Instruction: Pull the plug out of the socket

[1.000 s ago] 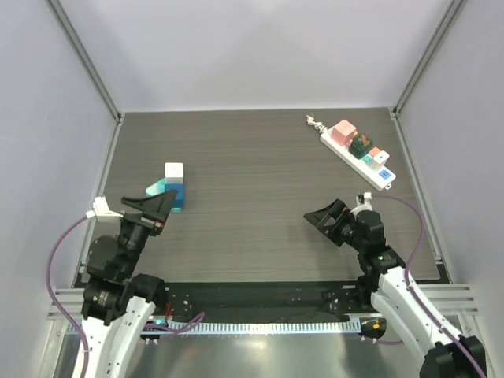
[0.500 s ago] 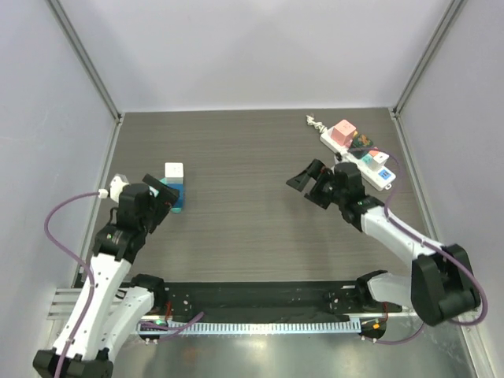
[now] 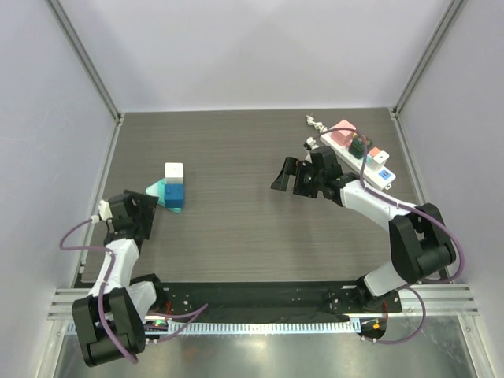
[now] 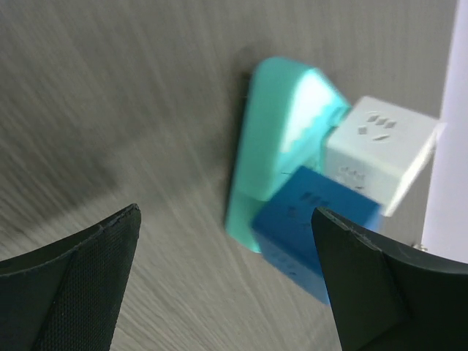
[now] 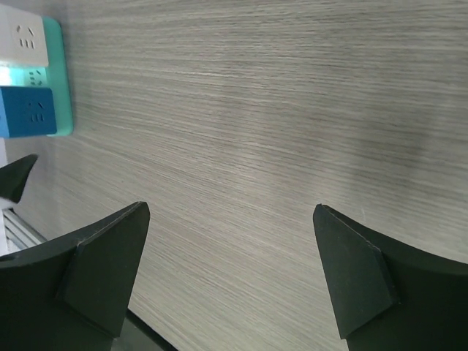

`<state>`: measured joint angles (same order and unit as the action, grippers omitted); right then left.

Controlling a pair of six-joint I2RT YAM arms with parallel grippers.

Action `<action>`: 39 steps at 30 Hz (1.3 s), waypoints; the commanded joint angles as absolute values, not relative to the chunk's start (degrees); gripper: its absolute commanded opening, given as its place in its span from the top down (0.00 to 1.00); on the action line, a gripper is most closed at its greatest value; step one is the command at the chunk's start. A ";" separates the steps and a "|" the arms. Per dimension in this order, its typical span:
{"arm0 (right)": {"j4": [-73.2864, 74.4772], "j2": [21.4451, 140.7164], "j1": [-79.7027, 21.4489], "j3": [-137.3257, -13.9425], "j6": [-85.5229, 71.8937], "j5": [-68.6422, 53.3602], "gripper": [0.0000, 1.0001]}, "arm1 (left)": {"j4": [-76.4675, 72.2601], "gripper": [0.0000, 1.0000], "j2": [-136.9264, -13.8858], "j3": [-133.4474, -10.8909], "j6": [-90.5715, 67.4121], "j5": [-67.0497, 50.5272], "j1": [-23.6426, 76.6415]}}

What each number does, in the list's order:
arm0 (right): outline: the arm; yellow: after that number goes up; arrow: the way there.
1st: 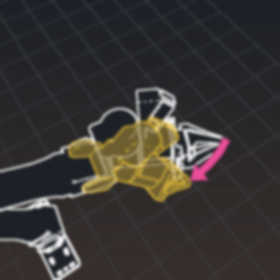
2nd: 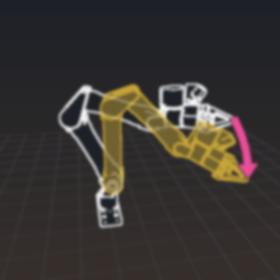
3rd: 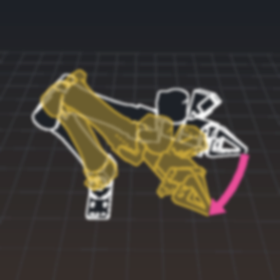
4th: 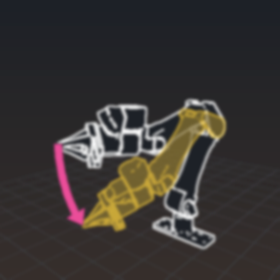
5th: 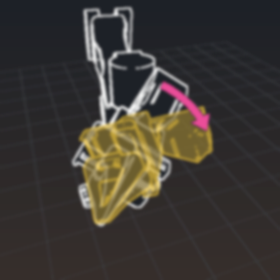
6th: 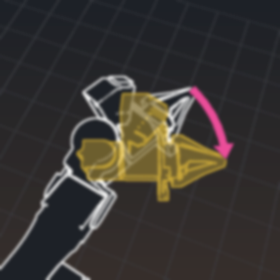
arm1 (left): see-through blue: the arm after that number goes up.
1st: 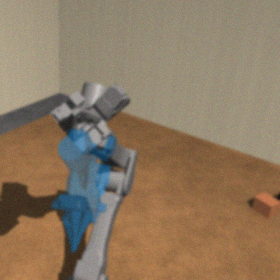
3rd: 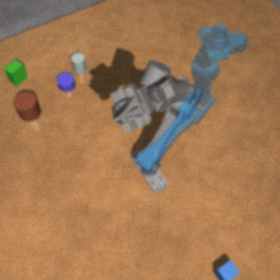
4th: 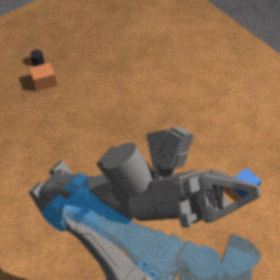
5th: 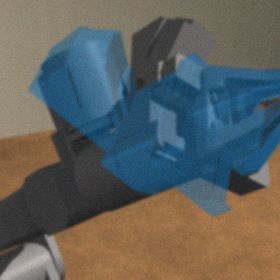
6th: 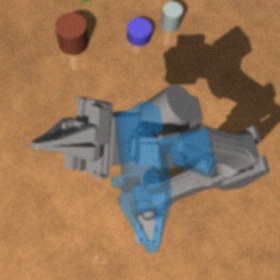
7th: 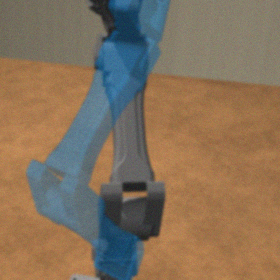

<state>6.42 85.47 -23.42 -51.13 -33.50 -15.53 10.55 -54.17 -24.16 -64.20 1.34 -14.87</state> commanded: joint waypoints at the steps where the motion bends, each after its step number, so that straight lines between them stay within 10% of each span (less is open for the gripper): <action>1: 6.94 87.53 -24.78 -55.54 -27.78 -18.28 0.00 | -9.04 0.00 -55.10 -19.69 -67.33 -1.68 -15.73; 13: 15.28 95.01 -39.02 -67.39 -28.38 17.98 0.00 | -23.19 0.02 -68.63 -18.81 -65.91 -0.70 -16.08; 27: 16.88 102.30 -42.62 -80.24 -28.47 -3.69 0.01 | -34.79 0.15 -79.18 -16.61 -64.34 -3.43 -16.52; 39: 14.33 115.47 -50.36 -95.78 -36.55 -2.20 0.04 | -39.46 0.51 -85.42 -18.01 -63.54 -7.81 -16.61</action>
<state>16.80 113.84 -49.15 -90.52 -33.21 -3.49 -38.26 -84.33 -17.08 -65.36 -6.46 -16.27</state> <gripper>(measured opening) 0.965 0.503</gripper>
